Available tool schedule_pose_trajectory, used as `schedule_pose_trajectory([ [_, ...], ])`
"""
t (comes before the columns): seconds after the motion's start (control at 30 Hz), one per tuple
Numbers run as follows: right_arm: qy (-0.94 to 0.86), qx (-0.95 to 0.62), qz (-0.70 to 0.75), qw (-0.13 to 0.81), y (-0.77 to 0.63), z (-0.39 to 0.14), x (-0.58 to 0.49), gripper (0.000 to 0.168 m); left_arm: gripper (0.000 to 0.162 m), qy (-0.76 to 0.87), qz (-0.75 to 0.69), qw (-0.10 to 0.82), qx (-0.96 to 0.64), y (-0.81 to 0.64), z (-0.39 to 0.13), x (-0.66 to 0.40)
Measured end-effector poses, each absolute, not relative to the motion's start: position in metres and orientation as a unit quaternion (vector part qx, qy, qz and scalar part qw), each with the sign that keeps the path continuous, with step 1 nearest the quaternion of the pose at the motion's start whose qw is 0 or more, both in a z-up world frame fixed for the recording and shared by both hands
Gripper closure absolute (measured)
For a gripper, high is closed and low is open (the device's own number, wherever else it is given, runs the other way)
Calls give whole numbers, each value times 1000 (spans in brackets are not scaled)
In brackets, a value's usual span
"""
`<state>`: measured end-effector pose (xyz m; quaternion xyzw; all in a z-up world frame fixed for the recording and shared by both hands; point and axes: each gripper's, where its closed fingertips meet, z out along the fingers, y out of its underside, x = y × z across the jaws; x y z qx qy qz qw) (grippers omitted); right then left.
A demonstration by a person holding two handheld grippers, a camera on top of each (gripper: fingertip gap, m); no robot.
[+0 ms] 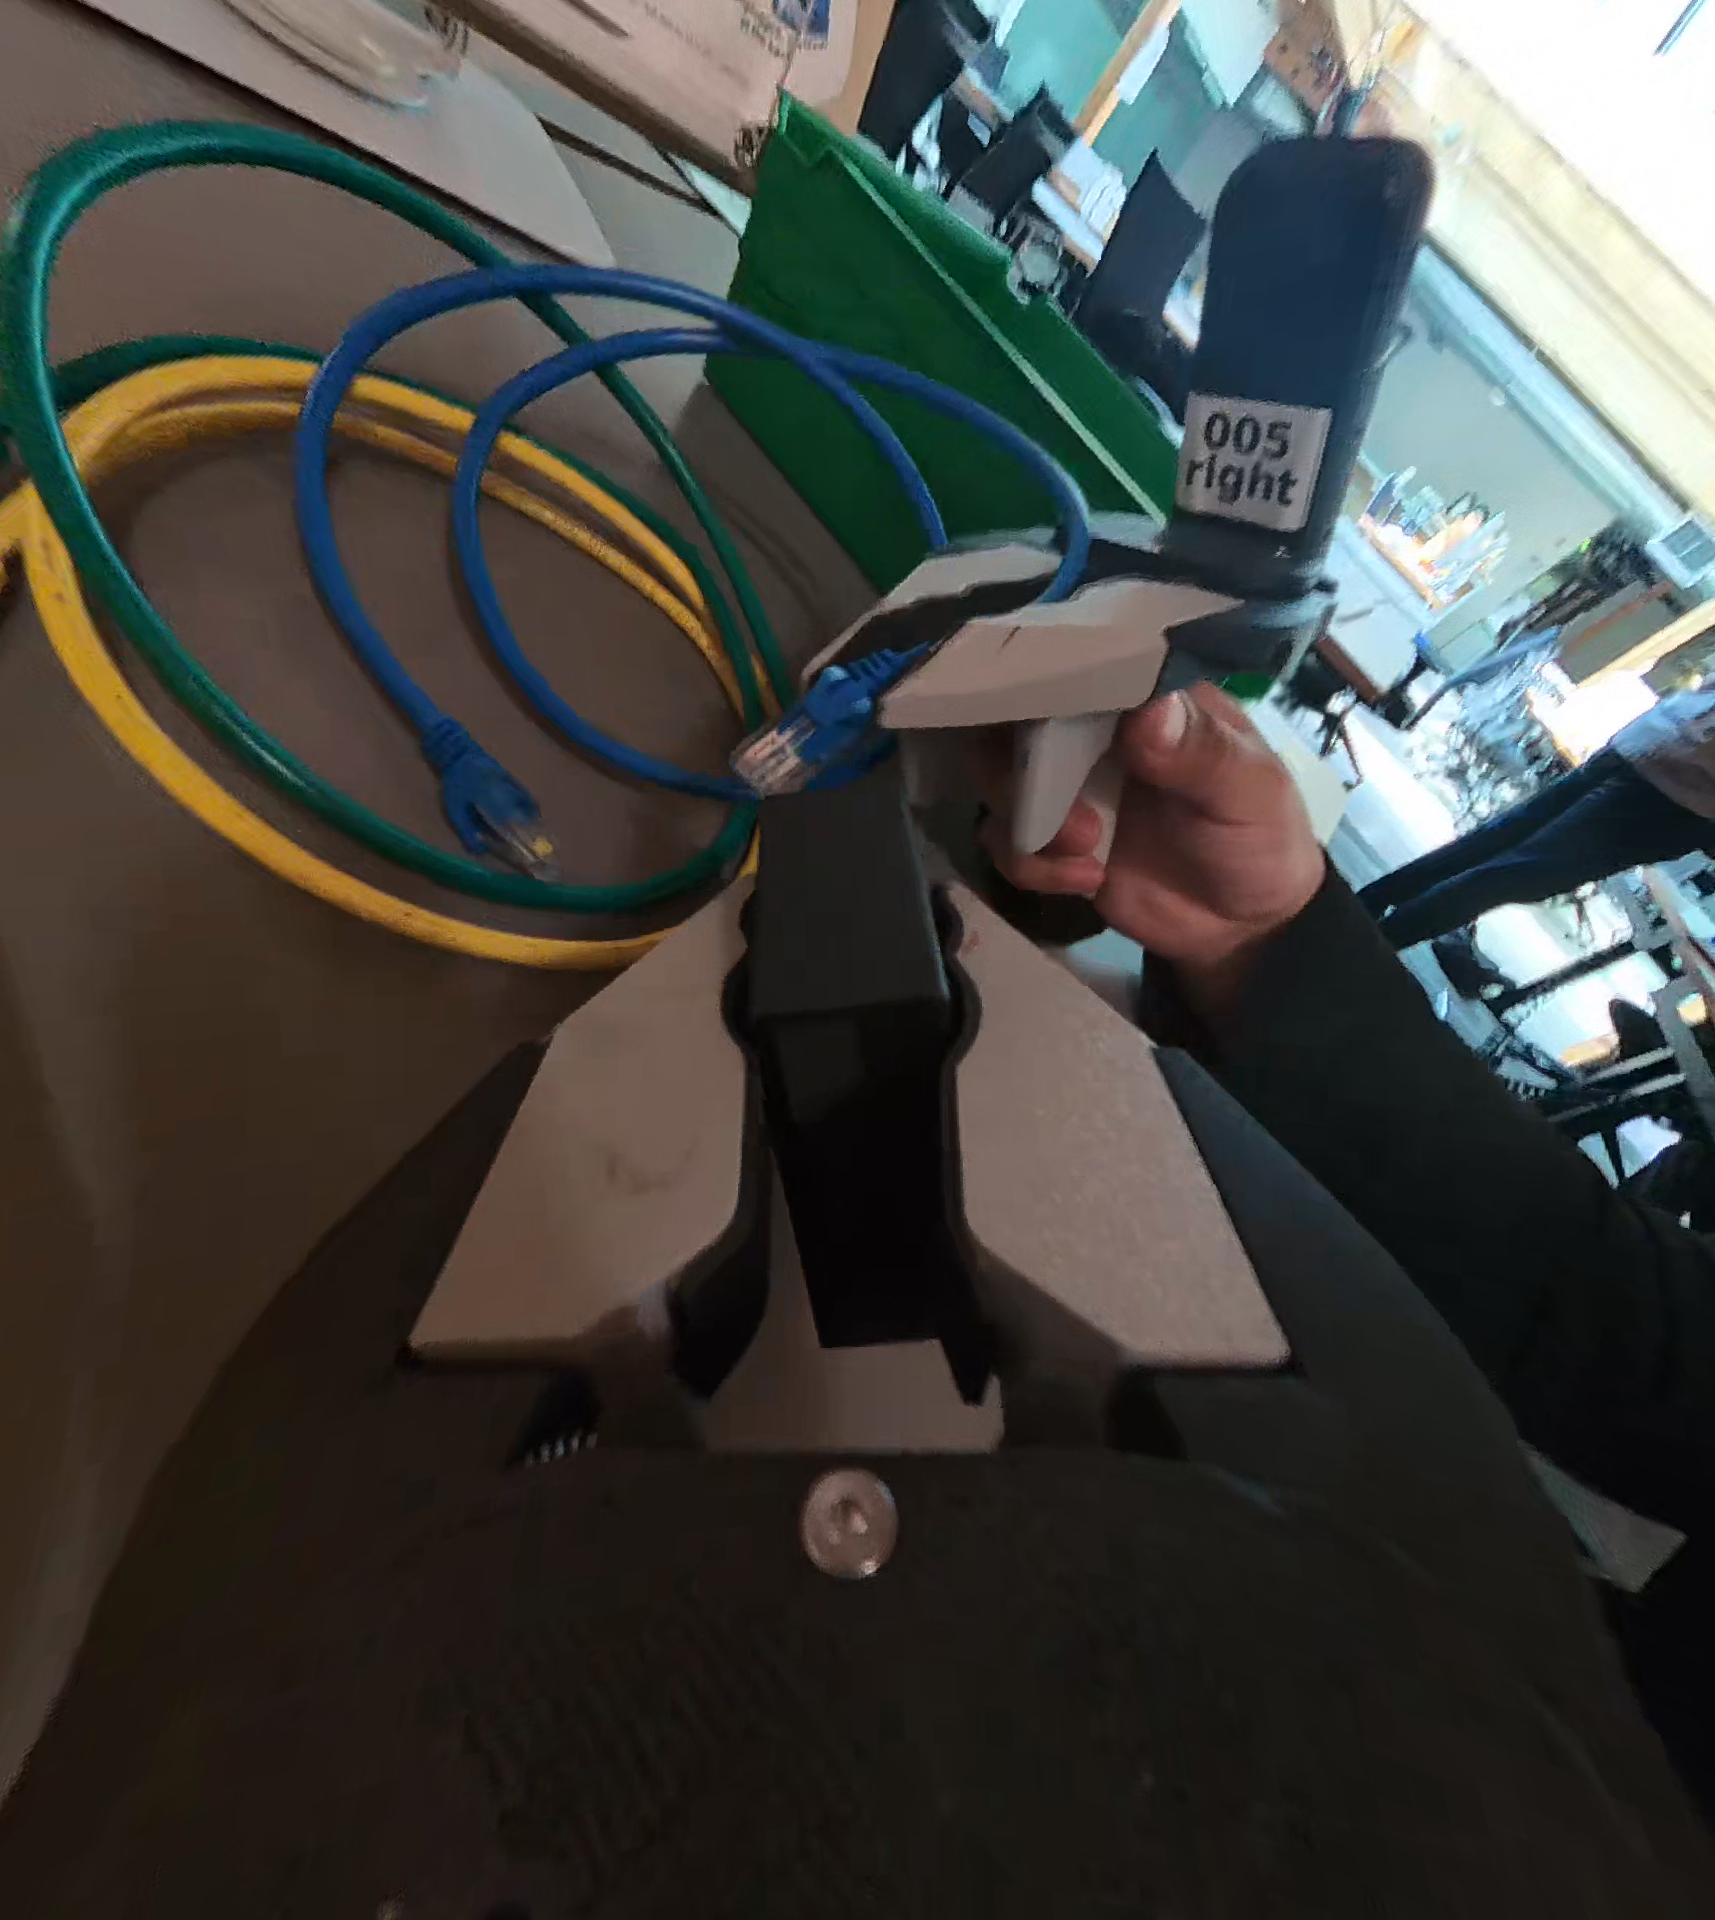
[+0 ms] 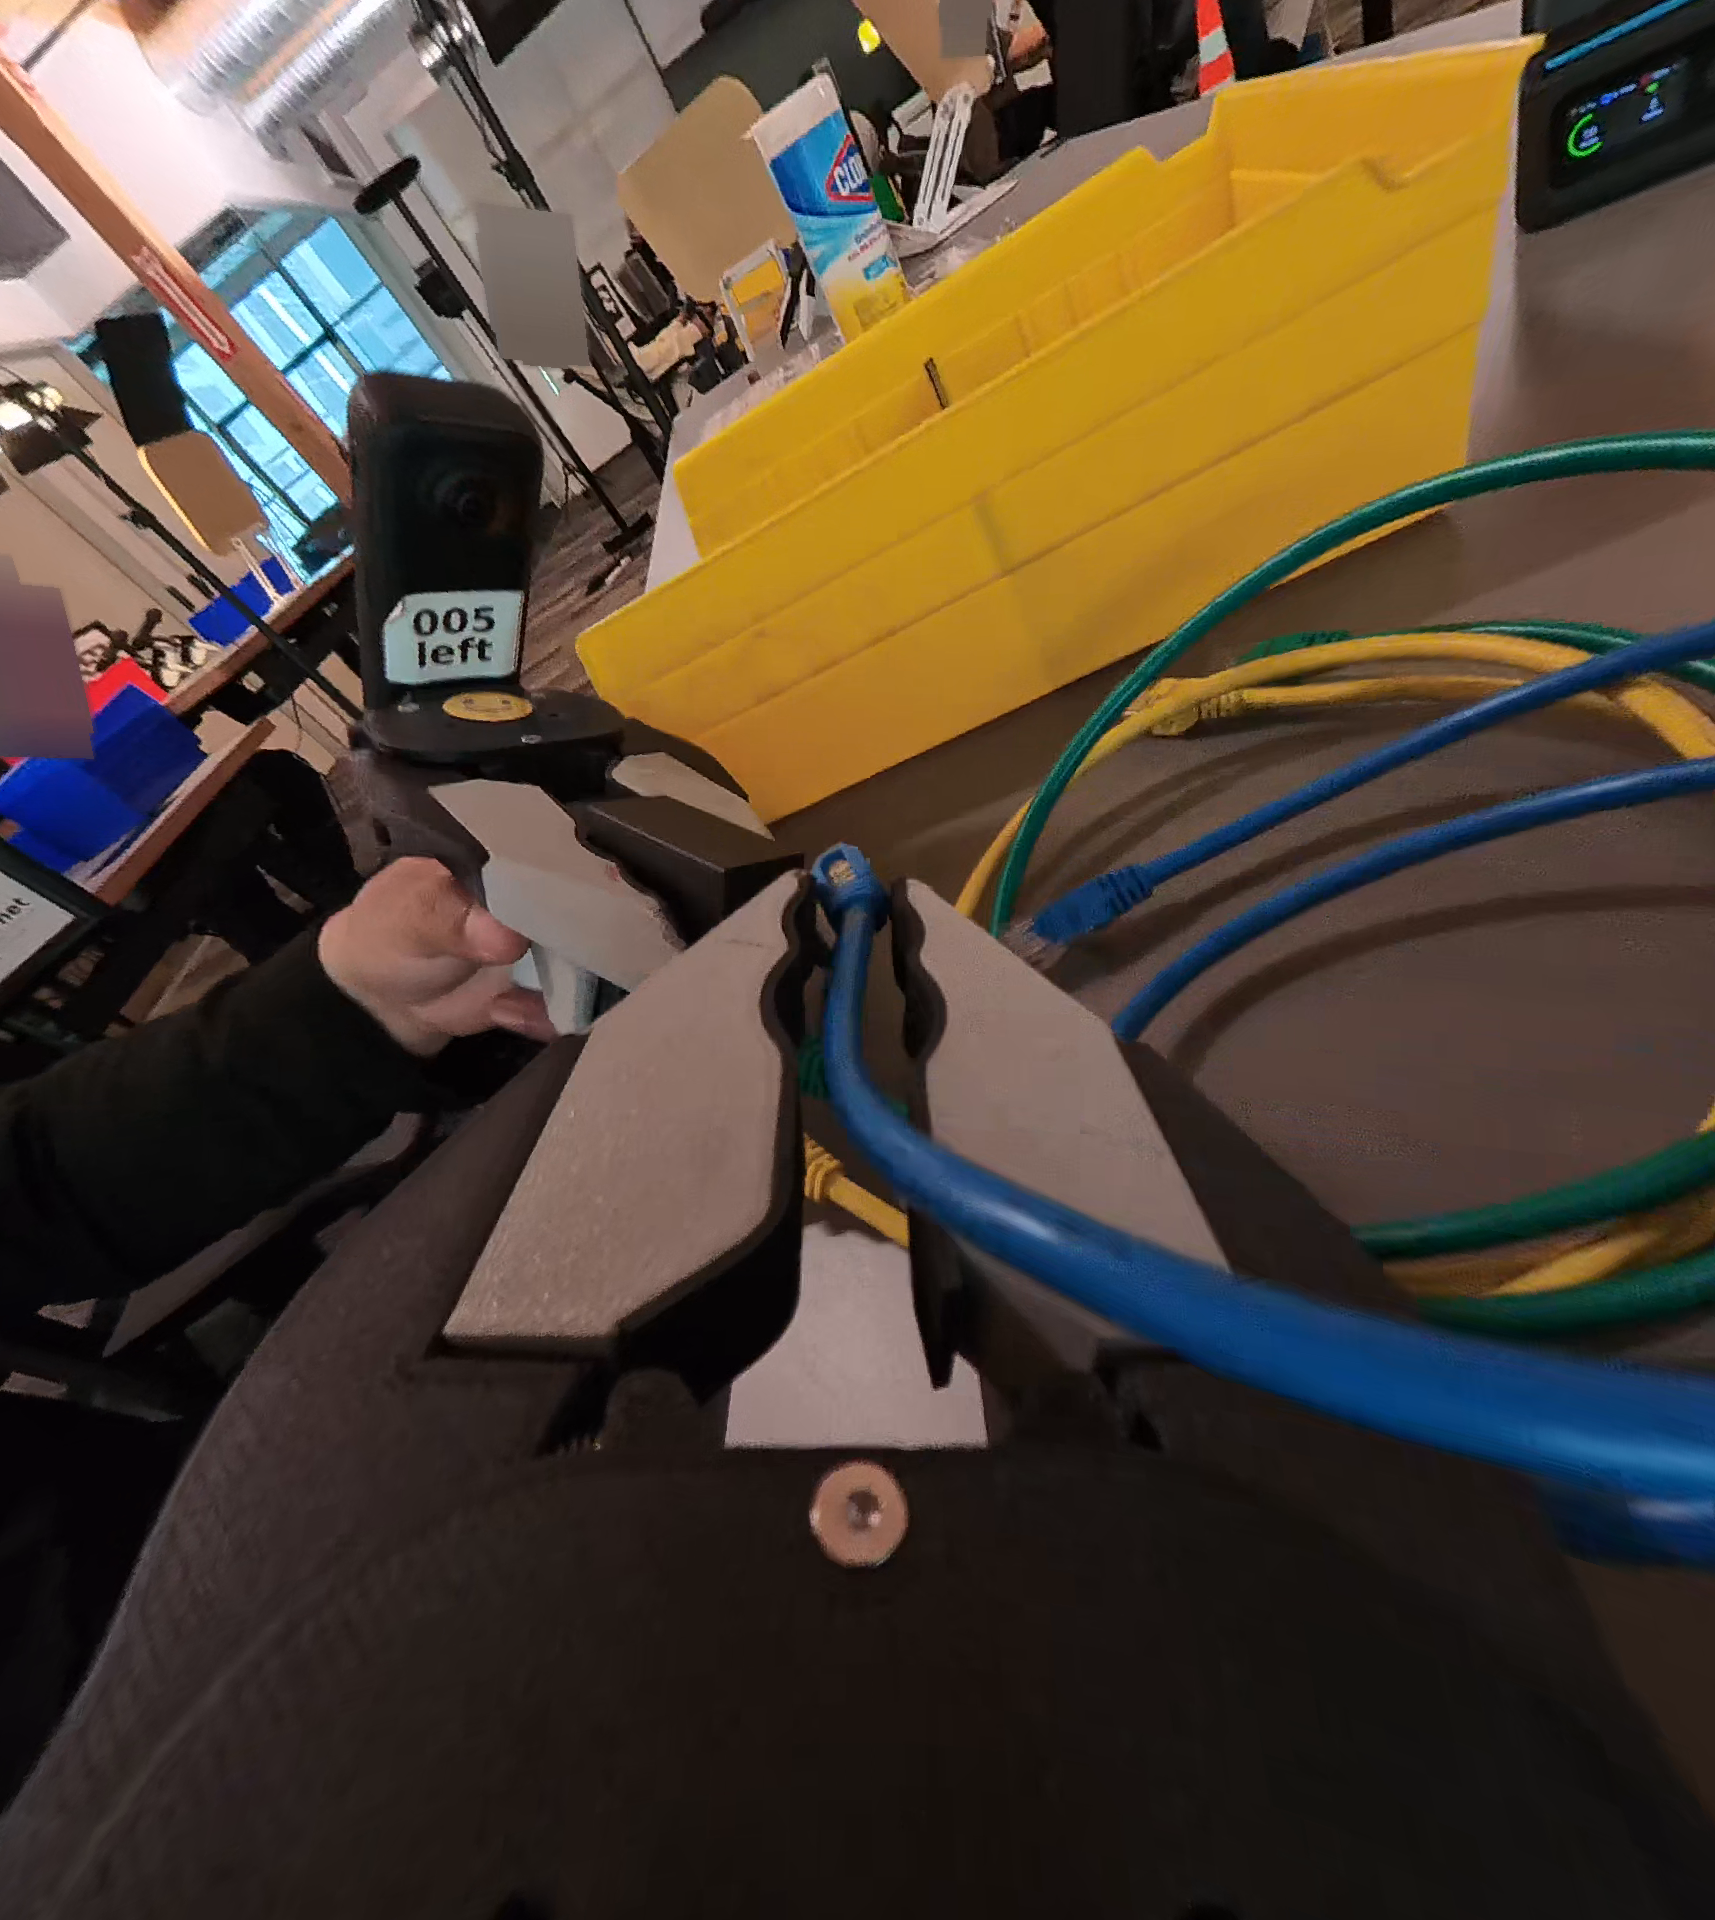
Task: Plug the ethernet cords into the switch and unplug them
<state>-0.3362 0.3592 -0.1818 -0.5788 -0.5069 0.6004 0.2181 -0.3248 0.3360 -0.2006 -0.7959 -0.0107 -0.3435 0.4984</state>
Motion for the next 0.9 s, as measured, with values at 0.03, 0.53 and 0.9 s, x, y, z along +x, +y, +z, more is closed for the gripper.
schedule_pose_trajectory([
  [0.03, -512, -577, 596, 222, 359, -182, -335, 157, 134, 8, -340, 491, -802, 334, -202, -324],
  [0.53, -612, -431, 590, 302, 315, -150, -311, 157, 133, 233, -243, 510, -792, 320, -201, -298],
  [0.9, -615, -502, 492, 358, 356, -176, -312, 161, 124, 309, -121, 498, -801, 298, -216, -312],
])
